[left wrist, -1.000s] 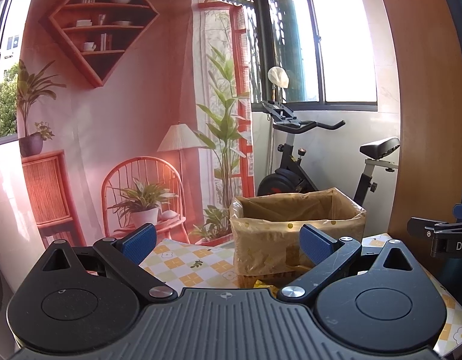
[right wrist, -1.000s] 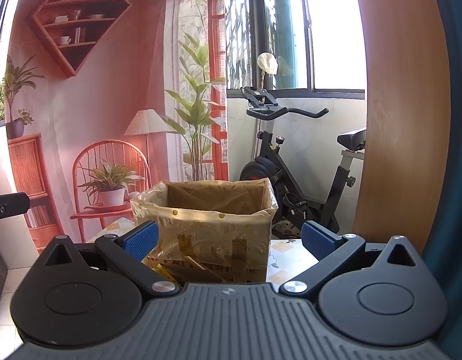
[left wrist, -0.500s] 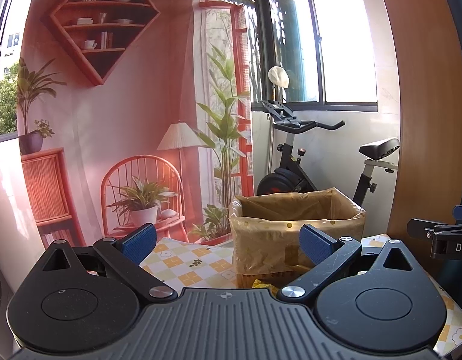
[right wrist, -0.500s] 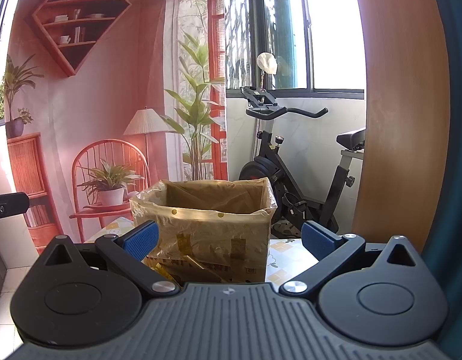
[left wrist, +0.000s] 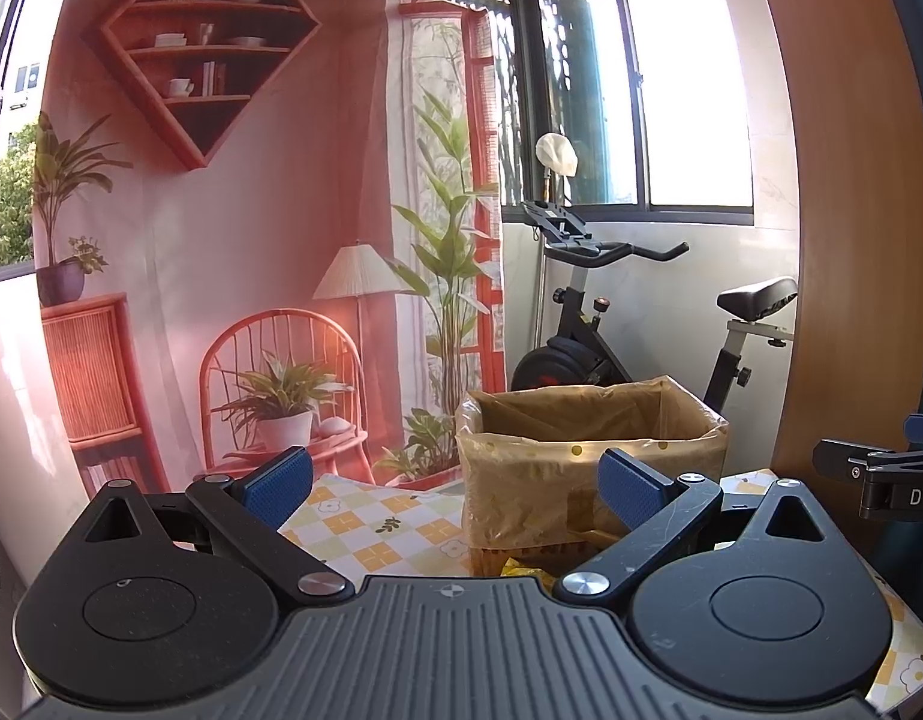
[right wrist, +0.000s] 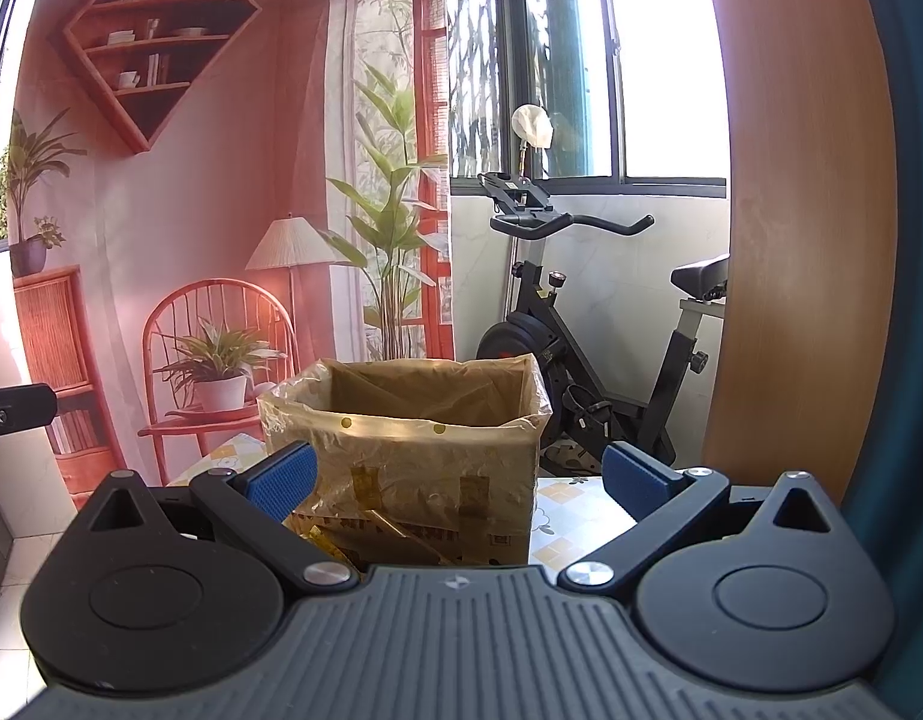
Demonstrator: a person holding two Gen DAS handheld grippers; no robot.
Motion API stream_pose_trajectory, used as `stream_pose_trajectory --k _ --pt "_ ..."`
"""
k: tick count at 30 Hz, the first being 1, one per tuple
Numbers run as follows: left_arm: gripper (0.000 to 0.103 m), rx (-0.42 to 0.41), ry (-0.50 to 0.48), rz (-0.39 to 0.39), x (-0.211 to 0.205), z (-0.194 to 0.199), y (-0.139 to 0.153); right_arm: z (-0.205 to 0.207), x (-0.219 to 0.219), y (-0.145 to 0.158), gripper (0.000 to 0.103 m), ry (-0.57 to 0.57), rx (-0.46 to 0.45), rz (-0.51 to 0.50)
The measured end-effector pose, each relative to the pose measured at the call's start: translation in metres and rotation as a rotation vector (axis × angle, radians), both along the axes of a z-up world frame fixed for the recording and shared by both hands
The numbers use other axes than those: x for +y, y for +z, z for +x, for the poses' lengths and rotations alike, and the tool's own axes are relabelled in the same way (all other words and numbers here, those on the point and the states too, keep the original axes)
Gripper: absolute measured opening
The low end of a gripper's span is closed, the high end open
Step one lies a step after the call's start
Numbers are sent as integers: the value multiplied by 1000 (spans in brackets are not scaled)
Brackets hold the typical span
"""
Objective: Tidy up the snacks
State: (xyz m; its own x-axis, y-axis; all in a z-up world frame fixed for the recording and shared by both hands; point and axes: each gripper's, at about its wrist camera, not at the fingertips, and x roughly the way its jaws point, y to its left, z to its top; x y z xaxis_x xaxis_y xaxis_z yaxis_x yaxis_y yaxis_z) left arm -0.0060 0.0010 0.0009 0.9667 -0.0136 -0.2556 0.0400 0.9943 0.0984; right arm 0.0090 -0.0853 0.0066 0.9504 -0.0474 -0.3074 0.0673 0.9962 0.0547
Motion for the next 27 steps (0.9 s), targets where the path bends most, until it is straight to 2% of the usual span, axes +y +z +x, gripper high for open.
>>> stream_pose_trajectory --k 11,14,18,23,24,27 --pt "102 9 7 -21 3 3 -1 1 -1 -2 103 -1 5 1" --pt "102 -4 -3 -57 8 6 -7 1 -1 -3 103 9 -5 8" --pt "102 -44 24 -115 21 19 -25 3 -11 -18 103 29 -36 16" --pt "103 9 3 -225 42 46 -63 15 -22 -55 103 -6 -56 1" --pt "103 39 9 -232 42 54 -70 18 -24 -62 103 -3 -45 6" --pt "103 106 36 -174 33 71 -88 29 -35 -90 103 -4 19 13"
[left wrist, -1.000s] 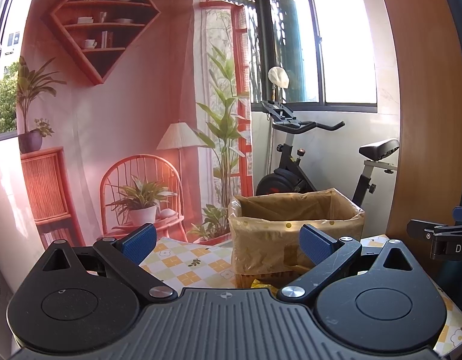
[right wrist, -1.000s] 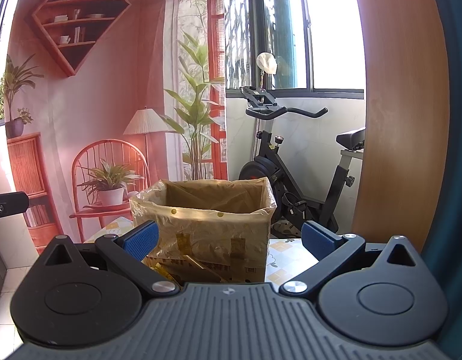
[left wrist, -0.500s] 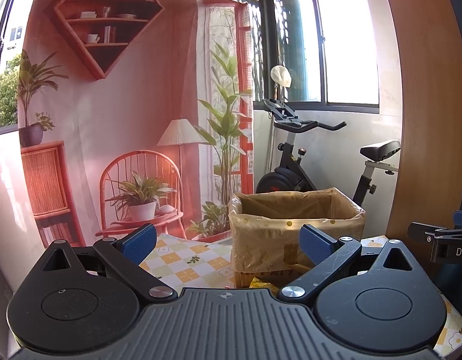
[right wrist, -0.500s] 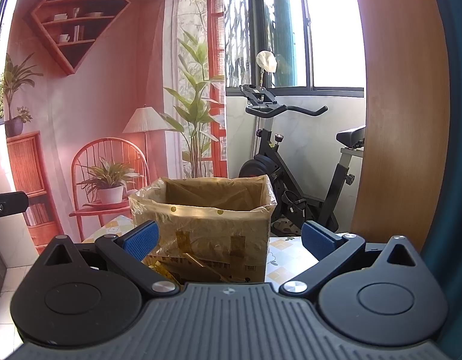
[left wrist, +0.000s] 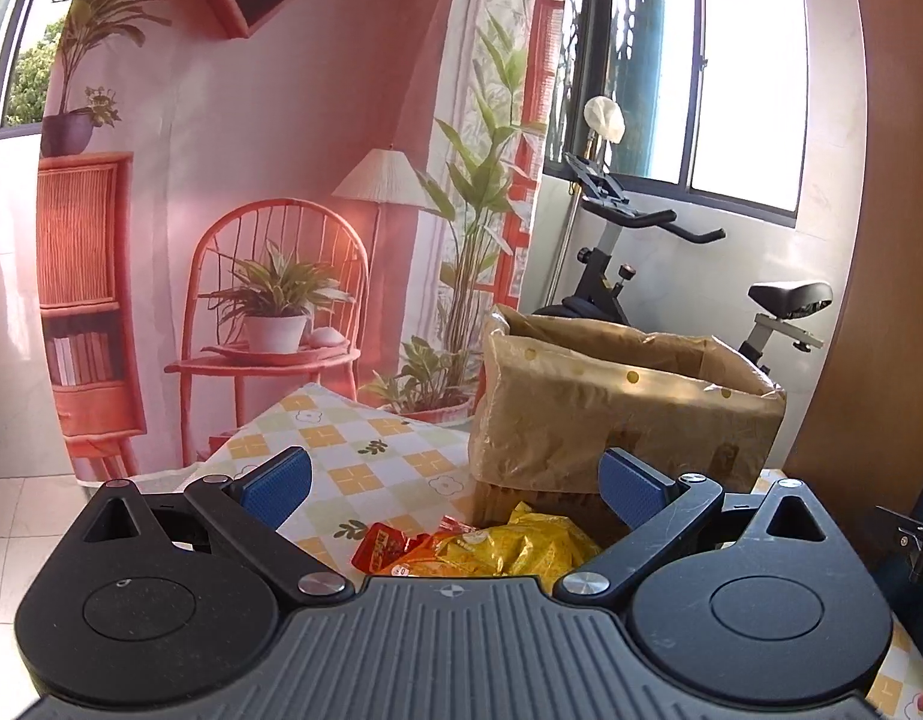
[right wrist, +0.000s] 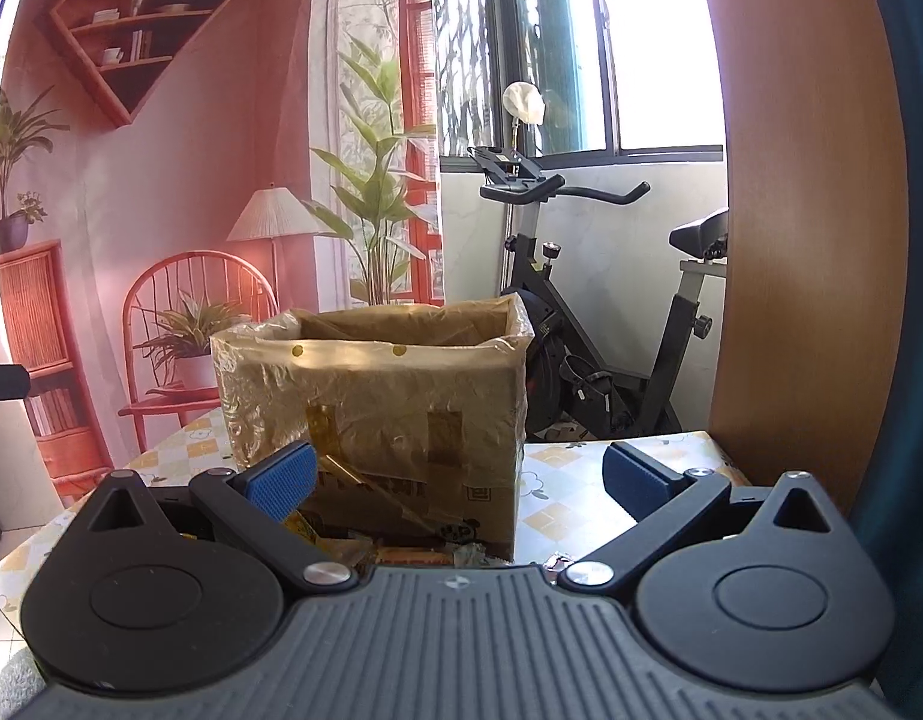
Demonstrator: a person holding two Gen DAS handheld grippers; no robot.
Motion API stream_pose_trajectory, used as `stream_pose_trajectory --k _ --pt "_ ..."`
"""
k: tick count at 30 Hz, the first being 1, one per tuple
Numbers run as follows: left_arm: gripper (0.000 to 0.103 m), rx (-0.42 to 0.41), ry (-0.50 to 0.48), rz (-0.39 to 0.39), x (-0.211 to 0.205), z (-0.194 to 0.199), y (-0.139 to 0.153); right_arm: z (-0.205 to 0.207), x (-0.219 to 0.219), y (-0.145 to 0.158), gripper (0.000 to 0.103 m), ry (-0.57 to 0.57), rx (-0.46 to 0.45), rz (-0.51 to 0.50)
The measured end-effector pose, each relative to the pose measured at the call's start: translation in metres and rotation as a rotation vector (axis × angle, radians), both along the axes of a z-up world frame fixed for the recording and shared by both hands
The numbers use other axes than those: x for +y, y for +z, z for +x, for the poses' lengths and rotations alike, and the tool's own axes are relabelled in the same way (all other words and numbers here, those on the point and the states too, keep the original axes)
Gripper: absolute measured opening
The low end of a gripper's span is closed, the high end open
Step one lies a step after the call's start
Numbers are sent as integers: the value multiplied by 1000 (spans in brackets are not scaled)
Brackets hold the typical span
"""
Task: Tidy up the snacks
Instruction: 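Grasp the green chip bag with the right tool while the left tool grasps the green cucumber cracker bag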
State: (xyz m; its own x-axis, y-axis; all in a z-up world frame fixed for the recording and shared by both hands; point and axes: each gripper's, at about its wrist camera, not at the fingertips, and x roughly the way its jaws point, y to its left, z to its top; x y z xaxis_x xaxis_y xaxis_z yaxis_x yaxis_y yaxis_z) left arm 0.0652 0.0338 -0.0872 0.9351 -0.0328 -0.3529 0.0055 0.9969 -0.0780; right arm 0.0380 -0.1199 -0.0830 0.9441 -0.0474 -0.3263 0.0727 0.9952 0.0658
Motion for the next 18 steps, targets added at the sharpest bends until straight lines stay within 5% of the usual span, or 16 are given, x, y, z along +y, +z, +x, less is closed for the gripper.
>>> stream_pose_trajectory --k 10,18 --pt "102 135 -167 29 -27 39 -73 7 -5 -73 103 78 156 -197" --pt "98 200 -301 87 -58 53 -109 35 -31 -107 98 113 291 -131"
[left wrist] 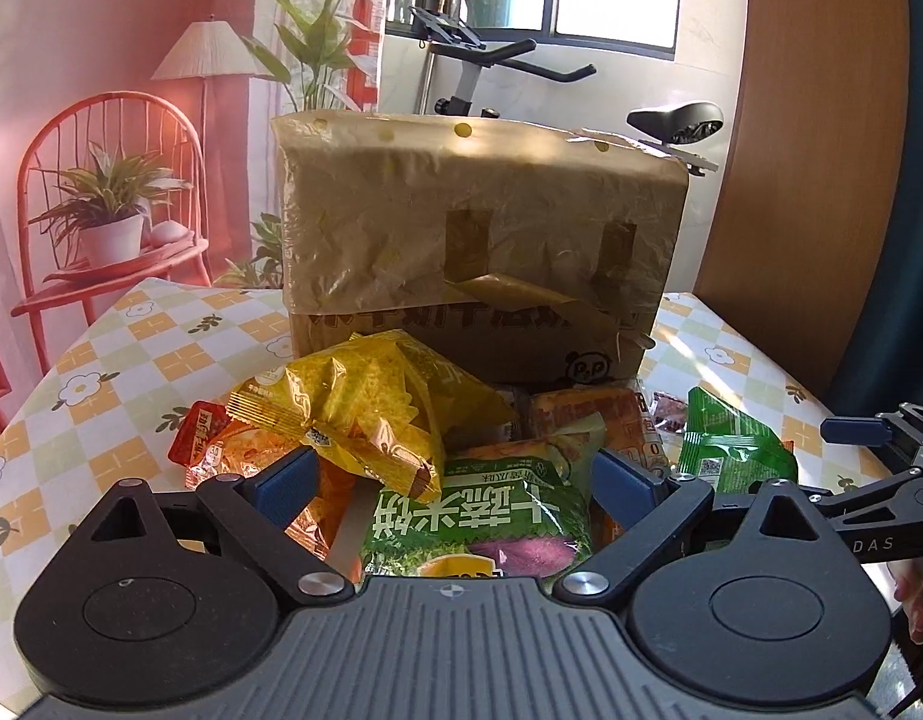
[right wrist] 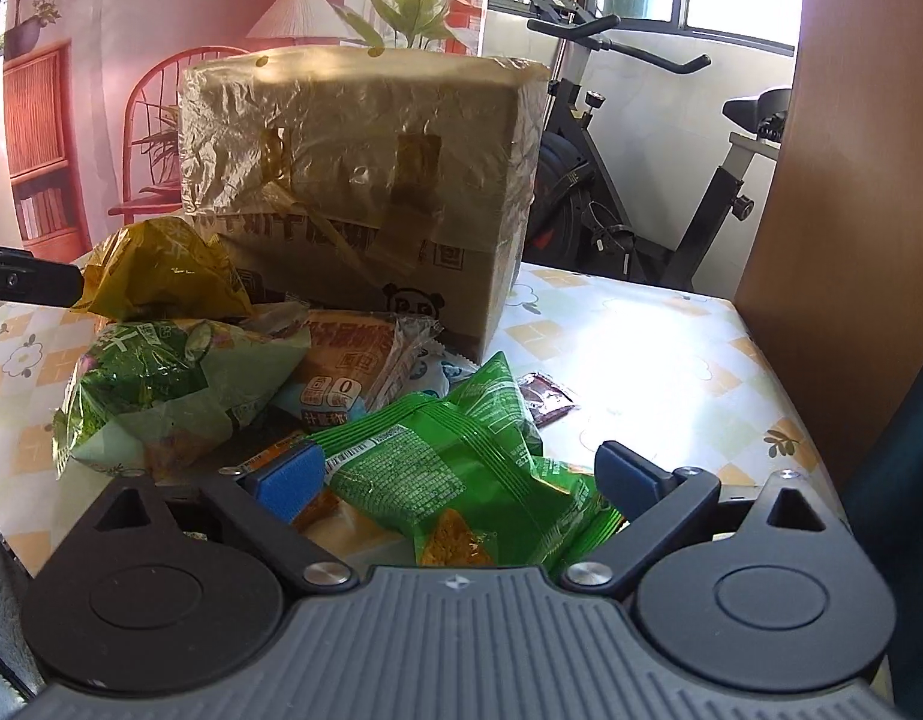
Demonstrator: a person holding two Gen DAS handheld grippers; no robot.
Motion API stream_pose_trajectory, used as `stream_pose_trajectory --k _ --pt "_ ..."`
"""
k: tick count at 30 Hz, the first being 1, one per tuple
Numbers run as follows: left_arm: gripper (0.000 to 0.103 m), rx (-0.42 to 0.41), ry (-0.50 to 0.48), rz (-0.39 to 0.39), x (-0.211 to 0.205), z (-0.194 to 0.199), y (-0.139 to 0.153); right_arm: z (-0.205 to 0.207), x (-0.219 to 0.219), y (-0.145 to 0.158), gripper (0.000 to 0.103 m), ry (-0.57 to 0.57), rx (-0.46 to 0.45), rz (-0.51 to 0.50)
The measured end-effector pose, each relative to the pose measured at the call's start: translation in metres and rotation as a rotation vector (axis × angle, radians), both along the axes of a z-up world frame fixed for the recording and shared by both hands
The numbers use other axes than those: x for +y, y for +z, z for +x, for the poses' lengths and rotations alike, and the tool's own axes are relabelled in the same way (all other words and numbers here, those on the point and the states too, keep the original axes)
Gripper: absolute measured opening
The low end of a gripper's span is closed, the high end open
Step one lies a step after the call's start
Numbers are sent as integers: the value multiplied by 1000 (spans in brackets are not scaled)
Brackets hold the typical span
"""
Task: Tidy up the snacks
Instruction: 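Grasp the green chip bag with the right tool while the left tool grasps the green cucumber cracker bag, then carry both green bags to the open box and release them inside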
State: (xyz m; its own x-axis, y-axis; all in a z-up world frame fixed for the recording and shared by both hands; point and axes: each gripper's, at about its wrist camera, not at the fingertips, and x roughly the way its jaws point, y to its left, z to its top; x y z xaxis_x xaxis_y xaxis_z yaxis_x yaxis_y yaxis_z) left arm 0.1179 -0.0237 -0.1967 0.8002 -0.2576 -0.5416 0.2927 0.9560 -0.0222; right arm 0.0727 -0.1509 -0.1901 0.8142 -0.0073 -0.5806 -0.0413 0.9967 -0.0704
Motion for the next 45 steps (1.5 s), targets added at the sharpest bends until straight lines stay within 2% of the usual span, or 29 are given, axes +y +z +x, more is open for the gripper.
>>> stream_pose_trajectory --k 3,9,12,14,20,27,31,34,37,41,45 --pt "98 48 6 8 -4 6 -13 4 -2 -3 98 15 2 14" --pt "99 161 -3 -90 9 24 -32 7 -8 -12 98 24 18 36" --pt "100 228 -21 -104 7 39 -41 10 -12 -14 99 32 23 49" --pt "103 238 -27 -109 8 45 -47 13 -12 -15 99 43 26 43" --pt "103 275 -70 -97 2 56 -61 22 -9 -24 101 77 54 2" --pt "103 304 -87 -94 -4 68 -73 35 -5 -29 102 127 83 -93" --pt "93 278 -91 -89 -10 61 -72 44 -9 -34 101 113 94 -80" --pt "88 268 -95 -90 -9 60 -71 46 -8 -41 101 98 100 -116" --pt "85 269 -93 -101 -5 57 -68 42 -9 -39 88 92 89 -127" --pt "84 266 -110 -96 -10 49 -62 32 -17 -28 72 80 71 -75" --pt "84 227 -136 -60 -20 37 -57 21 -22 -24 69 59 64 -19"
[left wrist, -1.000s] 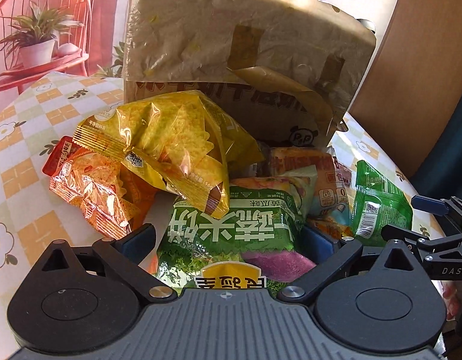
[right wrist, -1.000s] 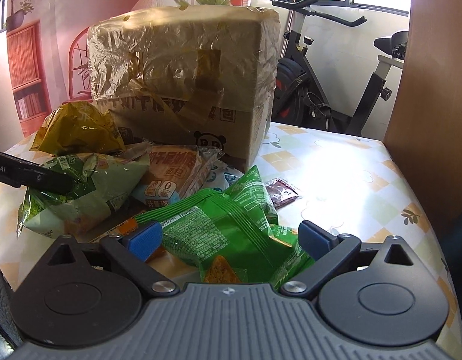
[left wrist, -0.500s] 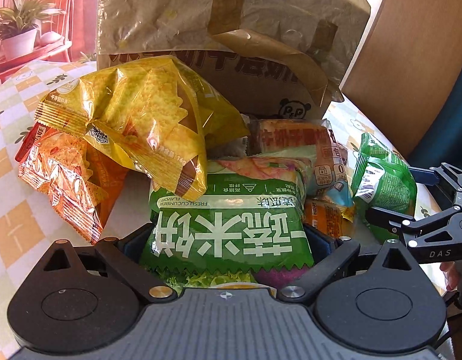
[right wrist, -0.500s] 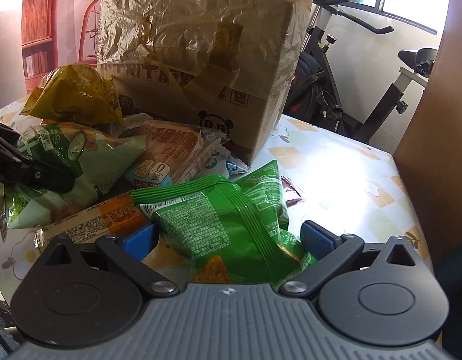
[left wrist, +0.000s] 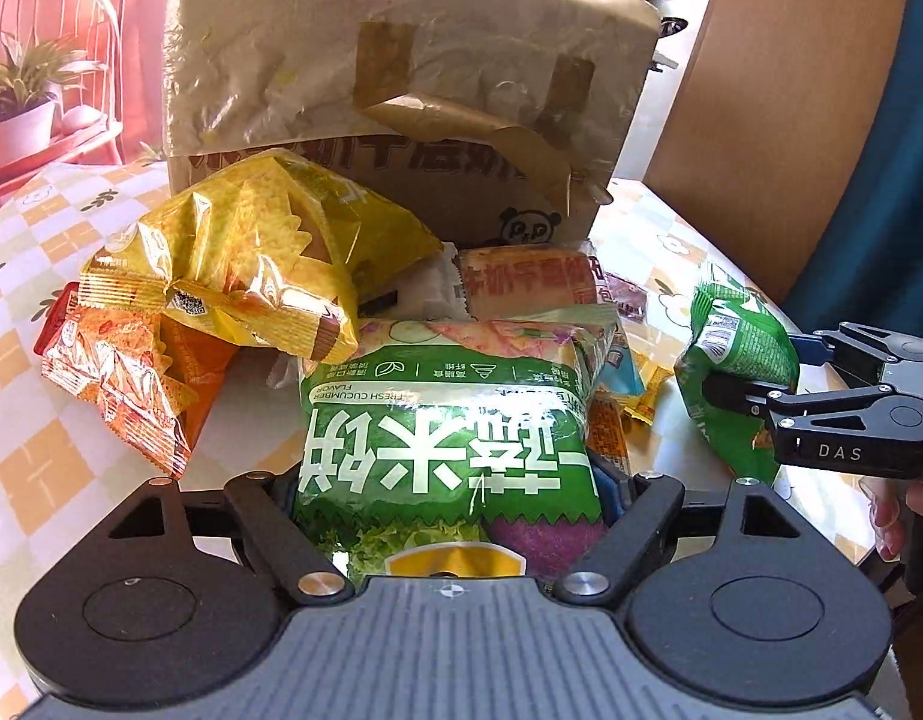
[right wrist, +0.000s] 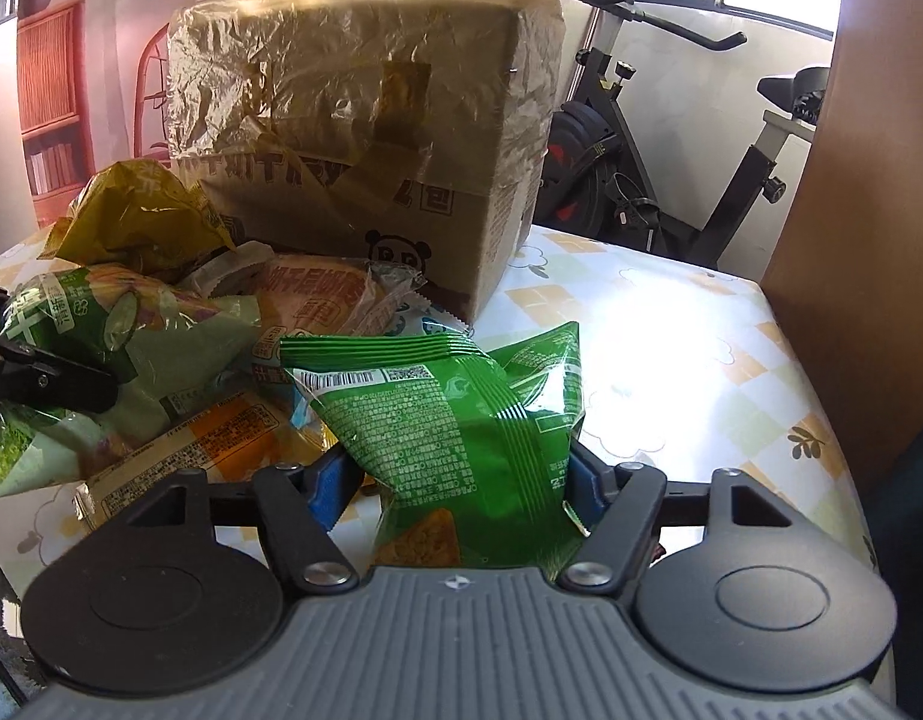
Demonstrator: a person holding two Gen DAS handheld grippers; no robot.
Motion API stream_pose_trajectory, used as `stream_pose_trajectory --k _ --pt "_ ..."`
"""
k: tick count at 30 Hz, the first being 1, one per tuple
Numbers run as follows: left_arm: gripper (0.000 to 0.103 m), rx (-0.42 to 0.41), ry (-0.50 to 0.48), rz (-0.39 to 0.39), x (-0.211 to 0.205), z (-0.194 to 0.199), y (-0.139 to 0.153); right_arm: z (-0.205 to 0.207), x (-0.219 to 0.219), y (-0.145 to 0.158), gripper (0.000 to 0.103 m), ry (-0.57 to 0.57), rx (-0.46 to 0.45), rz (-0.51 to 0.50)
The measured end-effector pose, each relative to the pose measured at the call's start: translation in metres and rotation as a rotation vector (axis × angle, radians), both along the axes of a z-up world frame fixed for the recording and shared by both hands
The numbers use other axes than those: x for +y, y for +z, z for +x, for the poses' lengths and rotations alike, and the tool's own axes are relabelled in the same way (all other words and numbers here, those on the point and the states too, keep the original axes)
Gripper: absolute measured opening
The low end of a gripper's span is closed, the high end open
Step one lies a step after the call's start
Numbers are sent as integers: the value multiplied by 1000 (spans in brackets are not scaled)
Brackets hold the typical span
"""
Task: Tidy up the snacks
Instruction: 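Carry both green bags to the open box and release them inside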
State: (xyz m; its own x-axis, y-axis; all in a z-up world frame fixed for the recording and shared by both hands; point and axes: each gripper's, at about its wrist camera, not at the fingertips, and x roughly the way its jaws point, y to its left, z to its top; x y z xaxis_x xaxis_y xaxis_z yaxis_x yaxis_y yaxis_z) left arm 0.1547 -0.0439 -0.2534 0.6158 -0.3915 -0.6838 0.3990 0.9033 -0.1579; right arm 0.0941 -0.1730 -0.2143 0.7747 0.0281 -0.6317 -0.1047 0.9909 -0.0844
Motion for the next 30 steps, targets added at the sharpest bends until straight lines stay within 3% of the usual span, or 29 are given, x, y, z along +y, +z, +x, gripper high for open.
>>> stream_pose_trajectory --k 7,19,24,30 --pt "84 -36 -22 -35 0 -14 15 -17 -4 11 67 -53 -39 70" --pt "84 -133 -100 -62 -10 -24 35 -27 -2 25 67 -104 -76 73" --pt "84 -90 -57 -91 -5 -12 29 -29 2 30 67 -107 -86 74" --pt "84 -118 -60 -123 -1 -16 41 -28 3 33 67 -100 -94 74"
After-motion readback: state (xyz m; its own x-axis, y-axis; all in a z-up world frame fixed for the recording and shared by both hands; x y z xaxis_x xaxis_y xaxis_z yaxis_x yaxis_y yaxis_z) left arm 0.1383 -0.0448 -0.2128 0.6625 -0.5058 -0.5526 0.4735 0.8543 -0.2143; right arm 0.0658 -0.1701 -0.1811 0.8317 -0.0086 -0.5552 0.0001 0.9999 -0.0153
